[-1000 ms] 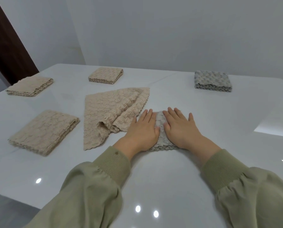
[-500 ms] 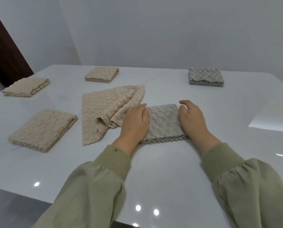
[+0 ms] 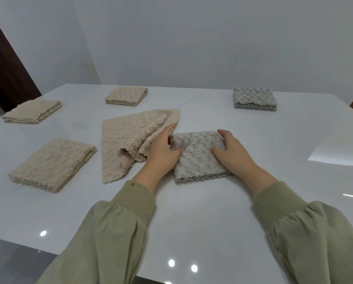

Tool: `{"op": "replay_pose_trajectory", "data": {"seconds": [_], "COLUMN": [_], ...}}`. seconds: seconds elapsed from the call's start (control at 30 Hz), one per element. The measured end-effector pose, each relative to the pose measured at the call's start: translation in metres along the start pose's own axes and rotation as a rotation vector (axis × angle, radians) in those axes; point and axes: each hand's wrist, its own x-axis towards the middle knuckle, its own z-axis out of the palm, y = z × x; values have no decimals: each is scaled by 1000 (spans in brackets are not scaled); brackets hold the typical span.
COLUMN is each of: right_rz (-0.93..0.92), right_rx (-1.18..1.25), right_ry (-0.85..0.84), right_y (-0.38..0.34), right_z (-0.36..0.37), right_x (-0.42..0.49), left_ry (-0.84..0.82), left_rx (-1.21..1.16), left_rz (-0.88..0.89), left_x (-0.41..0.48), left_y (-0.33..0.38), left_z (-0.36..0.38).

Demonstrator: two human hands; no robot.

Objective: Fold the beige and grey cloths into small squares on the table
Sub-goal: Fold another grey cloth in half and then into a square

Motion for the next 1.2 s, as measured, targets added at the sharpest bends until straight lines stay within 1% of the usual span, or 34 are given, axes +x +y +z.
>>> {"op": "replay_pose_trajectory", "data": {"seconds": [0.1,0.2,0.3,0.33,0.37,0.4,0.47,0.5,0.6,0.7,0.77,0.87,0.93,1.07,1.13,1.2], "right_rz": [43,70,181,183,157,121,78,69,93,190,316,475,535,635,669,697], "right_rx": [282,588,747,750,703,608,450,424,434,482,560,650,680,691,677,583], "right_ry": [-14,-32,-91,-104,-108,-76,52,103,159,130,85,50,30,-3,-40,-122], "right_y": [1,5,7,7,5,3,-1,-1,3,7,11,20,22,29,38,54], "right_z": [-6,-13,-15,-13,-11,-7,1,3,-3,-21,-35,-62,-86,-131,-151,-170], "right_x": [2,4,7,8,9,12,20,26,47,56,54,39,26,12,11,12], "left_ry": [41,85,95,99,102,106,126,130,81,-18,-61,-123,-190,-387,-381,-315], "left_rx": [-224,-459,-606,-645,-688,-711,-696,-705,-831,-951,-929,-731,-590,-487,-479,-490], "left_rz": [-5,-68,-93,-111,-135,-164,-264,-319,-496,-648,-709,-749,-773,-840,-835,-821], "left_x": [-1,2,3,4,7,12,27,36,63,73,74,61,50,35,32,29], "left_y": [4,4,3,2,1,-1,-6,-8,0,21,38,65,83,114,129,143], "left_z": [-1,-4,-5,-4,-2,1,7,10,24,41,51,63,66,78,91,110]}}
